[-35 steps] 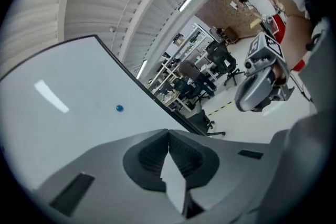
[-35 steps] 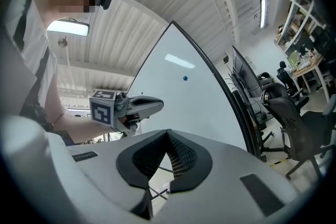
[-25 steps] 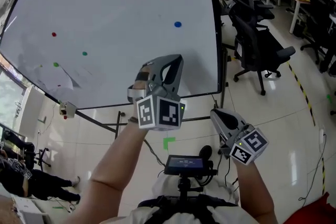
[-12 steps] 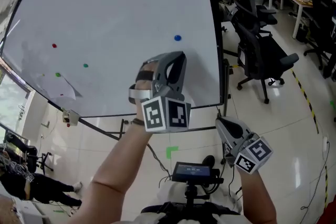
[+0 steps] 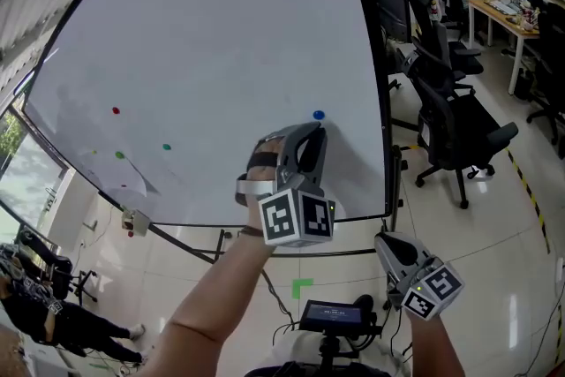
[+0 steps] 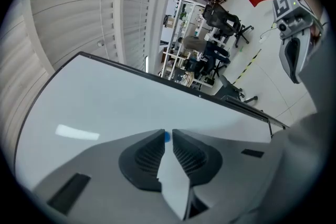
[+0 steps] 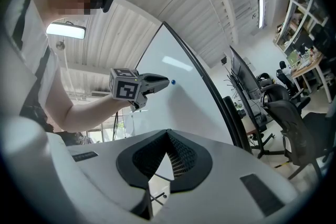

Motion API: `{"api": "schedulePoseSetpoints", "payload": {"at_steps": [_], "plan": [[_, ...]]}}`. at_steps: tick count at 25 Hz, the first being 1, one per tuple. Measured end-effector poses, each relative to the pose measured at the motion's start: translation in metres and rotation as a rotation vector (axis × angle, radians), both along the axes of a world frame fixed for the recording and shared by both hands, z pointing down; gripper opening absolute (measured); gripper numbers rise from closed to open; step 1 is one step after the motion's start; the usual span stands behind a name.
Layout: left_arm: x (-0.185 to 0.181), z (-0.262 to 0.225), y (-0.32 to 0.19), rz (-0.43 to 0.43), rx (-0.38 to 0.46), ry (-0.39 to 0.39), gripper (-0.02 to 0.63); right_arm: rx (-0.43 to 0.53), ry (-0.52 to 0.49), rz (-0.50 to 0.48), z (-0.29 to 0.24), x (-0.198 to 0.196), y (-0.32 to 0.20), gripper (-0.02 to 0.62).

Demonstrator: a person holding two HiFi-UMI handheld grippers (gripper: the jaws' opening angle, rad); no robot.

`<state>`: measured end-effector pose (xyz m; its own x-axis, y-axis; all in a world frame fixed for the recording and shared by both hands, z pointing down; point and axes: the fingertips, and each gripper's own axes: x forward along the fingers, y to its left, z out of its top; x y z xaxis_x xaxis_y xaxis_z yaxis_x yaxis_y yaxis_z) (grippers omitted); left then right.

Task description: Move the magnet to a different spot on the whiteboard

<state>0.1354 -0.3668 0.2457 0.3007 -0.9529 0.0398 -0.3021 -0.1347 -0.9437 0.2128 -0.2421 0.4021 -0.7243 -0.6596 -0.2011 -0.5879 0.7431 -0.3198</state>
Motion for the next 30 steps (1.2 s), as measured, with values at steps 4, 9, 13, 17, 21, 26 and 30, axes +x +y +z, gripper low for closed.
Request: {"api": "schedulePoseSetpoints", "payload": {"at_steps": [4, 9, 13, 17, 21, 26, 30], "plan": [[-0.006, -0.001, -0.013, -0.039, -0.016, 0.010, 0.098, -0.009, -0.003, -0.005, 0.006, -0.003, -0.006, 0.029], [0.000, -0.002, -0.024, -0.049, -0.023, 0.012, 0.110, -0.023, -0.008, -0.005, 0.012, -0.002, -0.009, 0.029], [0.000, -0.002, -0.029, -0.072, -0.014, -0.008, 0.115, -0.027, -0.019, 0.006, 0.013, 0.002, -0.012, 0.029], [0.003, -0.004, -0.031, -0.106, 0.014, -0.008, 0.118, -0.032, -0.026, 0.016, 0.016, 0.009, -0.016, 0.029], [0.003, -0.004, -0.032, -0.151, 0.034, -0.018, 0.117, -0.042, -0.025, 0.018, 0.018, 0.011, -0.017, 0.029], [0.003, -0.005, -0.031, -0.186, 0.069, -0.019, 0.114, -0.045, -0.037, 0.026, 0.018, 0.015, -0.017, 0.029], [0.004, -0.005, -0.031, -0.176, 0.071, 0.024, 0.109, -0.056, -0.041, 0.038, 0.020, 0.019, -0.016, 0.029]]}}
